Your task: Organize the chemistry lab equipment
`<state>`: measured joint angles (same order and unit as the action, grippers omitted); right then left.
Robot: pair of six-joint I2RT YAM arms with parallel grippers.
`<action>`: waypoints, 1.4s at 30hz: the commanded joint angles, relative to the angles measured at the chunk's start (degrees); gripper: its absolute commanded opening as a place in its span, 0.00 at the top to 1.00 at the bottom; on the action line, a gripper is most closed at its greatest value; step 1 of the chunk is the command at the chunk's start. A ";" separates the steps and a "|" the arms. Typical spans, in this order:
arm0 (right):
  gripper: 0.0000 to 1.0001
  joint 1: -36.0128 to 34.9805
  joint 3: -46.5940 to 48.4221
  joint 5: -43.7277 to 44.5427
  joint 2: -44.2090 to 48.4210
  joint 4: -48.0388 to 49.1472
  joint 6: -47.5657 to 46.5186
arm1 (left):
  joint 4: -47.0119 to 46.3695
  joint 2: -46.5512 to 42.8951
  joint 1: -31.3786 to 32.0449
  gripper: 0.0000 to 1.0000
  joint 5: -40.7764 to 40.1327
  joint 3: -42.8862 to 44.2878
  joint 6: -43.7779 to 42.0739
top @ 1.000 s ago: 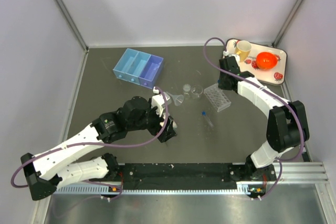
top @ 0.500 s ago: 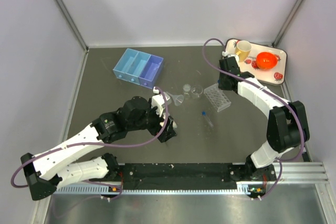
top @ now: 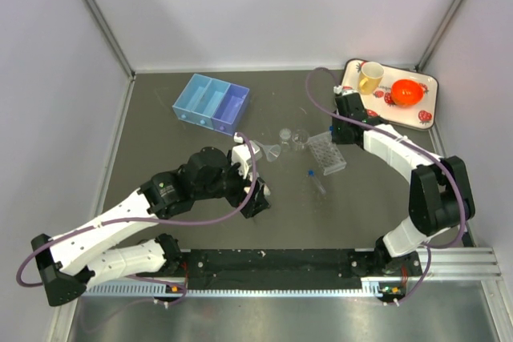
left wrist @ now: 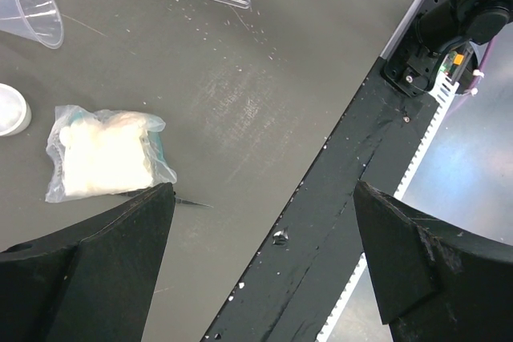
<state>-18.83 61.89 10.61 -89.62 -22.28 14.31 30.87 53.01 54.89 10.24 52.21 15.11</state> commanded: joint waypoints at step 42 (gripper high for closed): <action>0.47 -12.37 -0.89 7.32 31.25 -17.70 3.71 | -13.56 24.46 3.55 0.02 -3.11 3.32 15.44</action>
<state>-30.65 61.89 16.40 -63.99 -35.77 15.75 22.11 69.89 56.66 11.20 51.83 21.45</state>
